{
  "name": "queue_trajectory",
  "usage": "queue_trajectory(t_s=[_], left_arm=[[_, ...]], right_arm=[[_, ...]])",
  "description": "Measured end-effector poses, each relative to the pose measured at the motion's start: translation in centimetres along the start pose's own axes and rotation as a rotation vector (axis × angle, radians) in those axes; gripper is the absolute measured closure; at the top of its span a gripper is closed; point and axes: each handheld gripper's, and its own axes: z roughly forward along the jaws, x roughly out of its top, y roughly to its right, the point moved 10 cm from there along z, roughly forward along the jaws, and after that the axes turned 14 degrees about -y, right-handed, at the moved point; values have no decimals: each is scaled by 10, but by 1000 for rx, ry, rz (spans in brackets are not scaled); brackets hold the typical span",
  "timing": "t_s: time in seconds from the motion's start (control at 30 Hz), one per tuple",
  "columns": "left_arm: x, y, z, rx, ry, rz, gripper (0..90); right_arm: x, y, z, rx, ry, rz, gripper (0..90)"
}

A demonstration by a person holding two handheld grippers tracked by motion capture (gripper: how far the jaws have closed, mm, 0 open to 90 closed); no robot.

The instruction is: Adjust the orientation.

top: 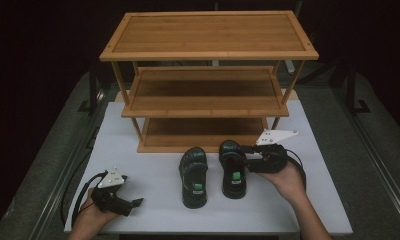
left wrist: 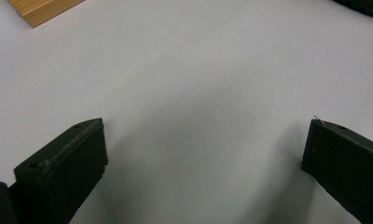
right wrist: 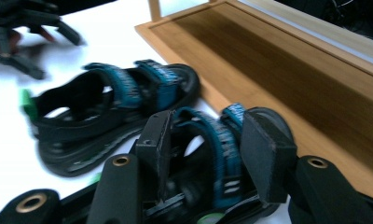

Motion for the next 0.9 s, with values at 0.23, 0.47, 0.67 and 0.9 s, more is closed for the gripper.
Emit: queue_trajectory(t_s=[0.23,0.47,0.67,0.9], left_arm=[[0,0,0,0,2,-2,0],[0,0,0,-1,-2,1,0],[0,0,0,-2,0,-3,0],[0,0,0,-2,1,-3,0]], right_arm=[[2,11,24,33,-44,-22,497],[-5,9,38,107,-70,-25,641],[-4,0,34,141,-65,-58,670],[1,-23,38,223,-80,-115,670]])
